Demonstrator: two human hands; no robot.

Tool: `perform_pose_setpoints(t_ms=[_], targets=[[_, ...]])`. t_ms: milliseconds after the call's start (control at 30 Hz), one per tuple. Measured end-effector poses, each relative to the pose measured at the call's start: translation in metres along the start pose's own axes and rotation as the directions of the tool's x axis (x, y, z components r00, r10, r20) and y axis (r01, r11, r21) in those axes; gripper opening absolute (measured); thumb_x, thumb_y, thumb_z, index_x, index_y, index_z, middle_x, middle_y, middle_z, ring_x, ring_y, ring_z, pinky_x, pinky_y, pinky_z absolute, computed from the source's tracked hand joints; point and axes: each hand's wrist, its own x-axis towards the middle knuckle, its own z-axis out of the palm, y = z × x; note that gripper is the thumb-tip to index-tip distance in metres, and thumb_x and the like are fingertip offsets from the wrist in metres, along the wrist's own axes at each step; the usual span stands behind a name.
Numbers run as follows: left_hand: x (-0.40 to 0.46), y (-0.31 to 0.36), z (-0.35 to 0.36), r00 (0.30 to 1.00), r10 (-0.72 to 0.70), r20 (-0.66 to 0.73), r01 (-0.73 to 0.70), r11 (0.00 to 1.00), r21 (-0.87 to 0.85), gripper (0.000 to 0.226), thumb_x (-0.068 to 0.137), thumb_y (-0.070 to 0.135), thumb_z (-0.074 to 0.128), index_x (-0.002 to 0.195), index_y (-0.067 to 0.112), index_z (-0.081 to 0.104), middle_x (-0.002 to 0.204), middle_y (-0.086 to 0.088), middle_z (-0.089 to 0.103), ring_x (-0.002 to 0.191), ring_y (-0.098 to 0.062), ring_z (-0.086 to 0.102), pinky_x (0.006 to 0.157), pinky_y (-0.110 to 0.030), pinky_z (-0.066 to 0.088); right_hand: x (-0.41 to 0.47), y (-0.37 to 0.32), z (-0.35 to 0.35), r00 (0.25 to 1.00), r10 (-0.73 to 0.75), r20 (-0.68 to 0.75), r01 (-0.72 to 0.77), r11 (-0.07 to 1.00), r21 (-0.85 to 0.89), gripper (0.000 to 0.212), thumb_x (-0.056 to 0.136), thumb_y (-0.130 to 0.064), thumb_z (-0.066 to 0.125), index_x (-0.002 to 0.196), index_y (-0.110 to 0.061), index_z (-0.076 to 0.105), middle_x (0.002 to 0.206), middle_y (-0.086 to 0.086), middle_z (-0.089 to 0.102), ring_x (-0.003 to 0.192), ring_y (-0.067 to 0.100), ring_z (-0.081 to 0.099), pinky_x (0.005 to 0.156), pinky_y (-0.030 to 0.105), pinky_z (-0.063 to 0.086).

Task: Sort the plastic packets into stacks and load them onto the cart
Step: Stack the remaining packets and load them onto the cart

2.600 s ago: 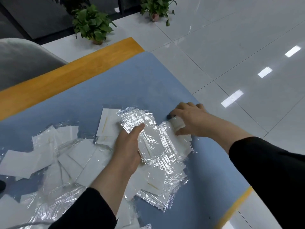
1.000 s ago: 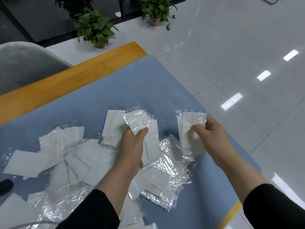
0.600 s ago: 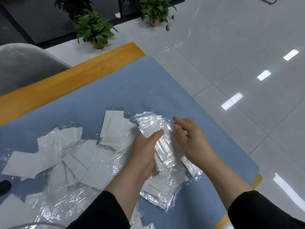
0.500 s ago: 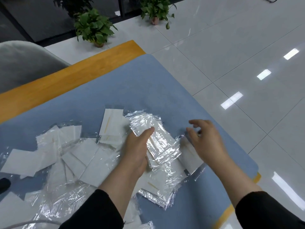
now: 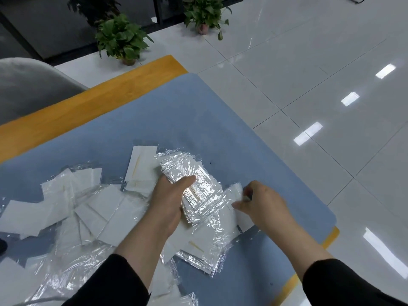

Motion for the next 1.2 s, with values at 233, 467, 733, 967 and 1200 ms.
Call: perform_pose_setpoints(t_ms=[233,467,733,967,1200], targets=[[-0.005,0.005,0.006,0.998,0.035,0.044,-0.035,0.999,-0.013,0.028,0.093,0.002,0.067,0.12,0.009,0.066,0.111,-0.01,0.077,0.102,-0.026,0.074,0.083,-0.034,0.059,-0.014,0.018,-0.029,0.991,-0.026,-0.133,0.106,0.763,0.638,0.022,0.087,-0.024,0.076,0.079,-0.016,0.056,0.061,-0.01,0.051,0.057,0.009,0.047,0.057,0.025,0.041],[-0.023,-0.008,0.052,0.993,-0.041,0.115,0.05,0.996,-0.079,0.032,0.097,0.033,0.064,0.123,0.015,0.065,0.114,-0.008,0.076,0.108,-0.025,0.072,0.098,-0.044,0.055,-0.026,-0.006,-0.046,0.952,-0.152,-0.264,0.305,0.504,0.808,0.026,0.084,-0.013,0.08,0.096,-0.021,0.058,0.083,-0.012,0.06,0.075,0.012,0.055,0.073,0.034,0.045],[-0.024,-0.03,0.091,0.998,-0.044,0.046,0.053,0.974,-0.218,0.027,0.095,0.012,0.066,0.121,0.001,0.065,0.109,-0.028,0.073,0.102,-0.046,0.071,0.084,-0.057,0.06,-0.031,0.011,-0.027,0.992,-0.092,-0.083,0.119,0.528,0.841,0.056,0.076,-0.034,0.087,0.124,-0.037,0.057,0.111,-0.017,0.065,0.1,0.003,0.063,0.077,0.015,0.051],[-0.021,-0.037,0.103,0.976,0.129,0.178,-0.121,0.991,-0.057,0.057,0.083,0.041,0.08,0.128,0.01,0.063,0.12,-0.019,0.072,0.11,-0.031,0.069,0.098,-0.048,0.053,-0.027,0.032,-0.038,0.962,-0.191,-0.198,0.268,0.493,0.828,0.028,0.088,-0.006,0.073,0.106,-0.027,0.067,0.095,-0.006,0.073,0.085,0.015,0.068,0.078,0.03,0.054],[0.018,-0.011,0.079,0.919,0.393,0.033,-0.393,0.906,0.158,0.038,0.094,0.062,0.044,0.118,0.039,0.062,0.12,0.015,0.07,0.112,0.002,0.064,0.098,-0.022,0.046,0.014,0.049,-0.046,0.721,-0.597,-0.352,0.632,0.775,-0.022,0.037,0.085,-0.012,0.073,0.116,-0.03,0.064,0.104,-0.016,0.065,0.093,0.015,0.056,0.077,0.036,0.051]])
